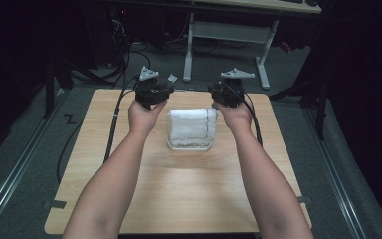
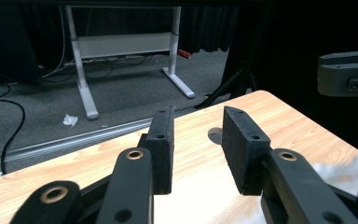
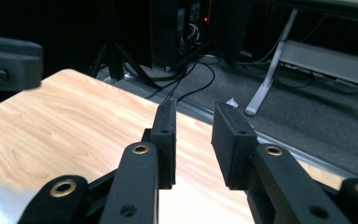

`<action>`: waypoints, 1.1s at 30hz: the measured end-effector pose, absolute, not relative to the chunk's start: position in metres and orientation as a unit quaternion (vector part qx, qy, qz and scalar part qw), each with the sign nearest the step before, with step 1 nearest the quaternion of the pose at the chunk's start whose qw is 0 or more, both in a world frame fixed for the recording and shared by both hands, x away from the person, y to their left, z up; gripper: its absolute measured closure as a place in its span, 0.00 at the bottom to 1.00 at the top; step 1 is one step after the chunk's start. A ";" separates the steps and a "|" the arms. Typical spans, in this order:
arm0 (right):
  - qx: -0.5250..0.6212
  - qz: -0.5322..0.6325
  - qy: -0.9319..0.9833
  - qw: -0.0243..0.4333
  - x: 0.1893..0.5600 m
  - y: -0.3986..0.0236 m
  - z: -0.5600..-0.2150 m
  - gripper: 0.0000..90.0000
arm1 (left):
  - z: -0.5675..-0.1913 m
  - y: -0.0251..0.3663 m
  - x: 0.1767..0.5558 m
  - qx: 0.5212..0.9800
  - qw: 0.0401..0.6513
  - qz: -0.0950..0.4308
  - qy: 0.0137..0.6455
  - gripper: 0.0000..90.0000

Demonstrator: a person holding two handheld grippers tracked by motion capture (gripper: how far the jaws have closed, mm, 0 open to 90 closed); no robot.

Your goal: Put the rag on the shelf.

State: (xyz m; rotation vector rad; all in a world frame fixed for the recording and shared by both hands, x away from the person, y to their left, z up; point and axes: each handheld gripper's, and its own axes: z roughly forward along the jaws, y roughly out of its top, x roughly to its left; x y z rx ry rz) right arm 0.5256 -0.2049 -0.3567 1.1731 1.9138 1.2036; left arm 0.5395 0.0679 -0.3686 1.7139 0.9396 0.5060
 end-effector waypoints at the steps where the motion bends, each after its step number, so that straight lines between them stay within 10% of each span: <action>1: 0.440 0.451 0.719 0.294 0.523 -0.206 -0.358 0.78 | -0.369 0.069 0.537 0.719 0.533 0.214 0.391 0.72; 33: 0.393 0.459 0.729 0.320 0.392 -0.246 -0.406 0.58 | -0.432 0.140 0.400 0.740 0.519 0.232 0.358 0.62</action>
